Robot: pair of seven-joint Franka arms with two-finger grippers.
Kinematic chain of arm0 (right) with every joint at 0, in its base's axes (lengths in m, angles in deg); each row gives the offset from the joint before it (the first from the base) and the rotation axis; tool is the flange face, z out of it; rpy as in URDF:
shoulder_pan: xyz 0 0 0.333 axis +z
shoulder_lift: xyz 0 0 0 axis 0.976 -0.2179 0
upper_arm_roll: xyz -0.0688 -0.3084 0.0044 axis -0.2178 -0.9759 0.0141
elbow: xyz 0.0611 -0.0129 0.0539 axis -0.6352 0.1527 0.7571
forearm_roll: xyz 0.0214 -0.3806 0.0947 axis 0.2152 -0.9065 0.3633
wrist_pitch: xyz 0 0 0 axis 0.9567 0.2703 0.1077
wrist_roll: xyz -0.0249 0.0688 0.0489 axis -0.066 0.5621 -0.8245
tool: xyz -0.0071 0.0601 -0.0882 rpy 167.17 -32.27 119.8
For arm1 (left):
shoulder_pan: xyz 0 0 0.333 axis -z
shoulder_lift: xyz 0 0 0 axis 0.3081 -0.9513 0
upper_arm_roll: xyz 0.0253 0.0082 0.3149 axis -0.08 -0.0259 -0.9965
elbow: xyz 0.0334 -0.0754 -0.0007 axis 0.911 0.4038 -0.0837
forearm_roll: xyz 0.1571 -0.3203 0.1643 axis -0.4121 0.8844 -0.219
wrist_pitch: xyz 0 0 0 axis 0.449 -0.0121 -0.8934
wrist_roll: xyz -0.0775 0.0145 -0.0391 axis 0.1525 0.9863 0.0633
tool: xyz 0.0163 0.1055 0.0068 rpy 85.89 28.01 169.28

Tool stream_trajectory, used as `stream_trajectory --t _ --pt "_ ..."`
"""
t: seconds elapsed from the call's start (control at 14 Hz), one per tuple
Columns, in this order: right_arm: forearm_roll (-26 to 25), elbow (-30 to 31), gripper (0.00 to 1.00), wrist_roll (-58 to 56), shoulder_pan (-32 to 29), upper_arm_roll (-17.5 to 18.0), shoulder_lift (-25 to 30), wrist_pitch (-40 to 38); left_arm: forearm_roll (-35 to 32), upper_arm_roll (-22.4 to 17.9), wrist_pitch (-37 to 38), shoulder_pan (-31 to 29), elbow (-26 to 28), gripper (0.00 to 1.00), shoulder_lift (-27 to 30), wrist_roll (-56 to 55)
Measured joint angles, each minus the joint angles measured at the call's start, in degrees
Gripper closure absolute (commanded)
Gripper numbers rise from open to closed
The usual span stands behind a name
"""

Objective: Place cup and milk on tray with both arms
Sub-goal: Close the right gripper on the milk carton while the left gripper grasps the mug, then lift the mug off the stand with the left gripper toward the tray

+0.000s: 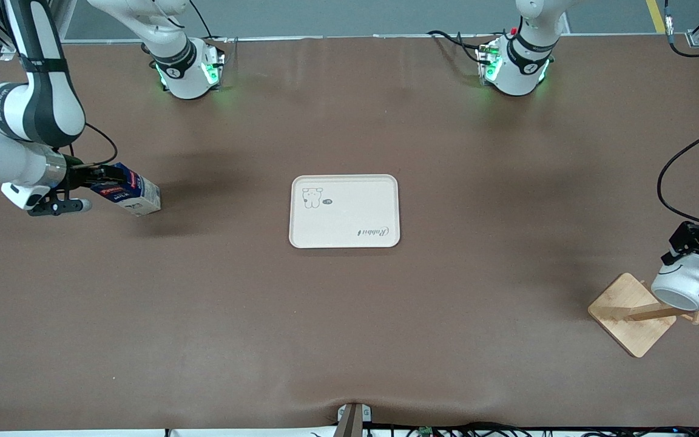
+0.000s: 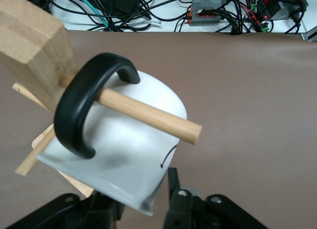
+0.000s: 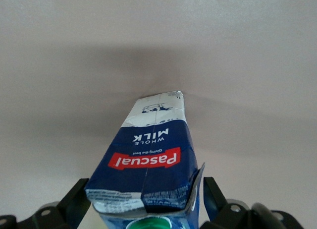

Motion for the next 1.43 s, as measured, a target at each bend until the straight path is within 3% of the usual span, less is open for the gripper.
stream_trajectory --t 0.14,0.29,0.43,0.79,1.43 --pt "-0.1 1.2 0.06 0.0 -0.1 -0.1 0.0 1.3 0.0 0.1 0.0 0.0 0.0 0.73 0.0 0.0" --pt "-0.1 1.5 0.41 -0.1 -0.1 -0.1 0.0 1.4 0.0 0.2 0.0 0.0 0.0 0.78 0.0 0.0" --pt "-0.1 1.5 0.59 -0.1 -0.1 -0.1 0.0 1.4 0.0 0.3 0.0 0.0 0.0 0.86 0.0 0.0" --pt "-0.3 1.5 0.61 -0.1 -0.2 -0.1 0.4 1.4 0.2 1.1 0.3 0.1 -0.2 1.00 0.1 0.5" --pt "-0.3 0.6 0.65 -0.1 -0.6 -0.4 0.6 -1.2 0.2 2.3 6.9 0.1 -1.3 1.00 2.5 0.6"
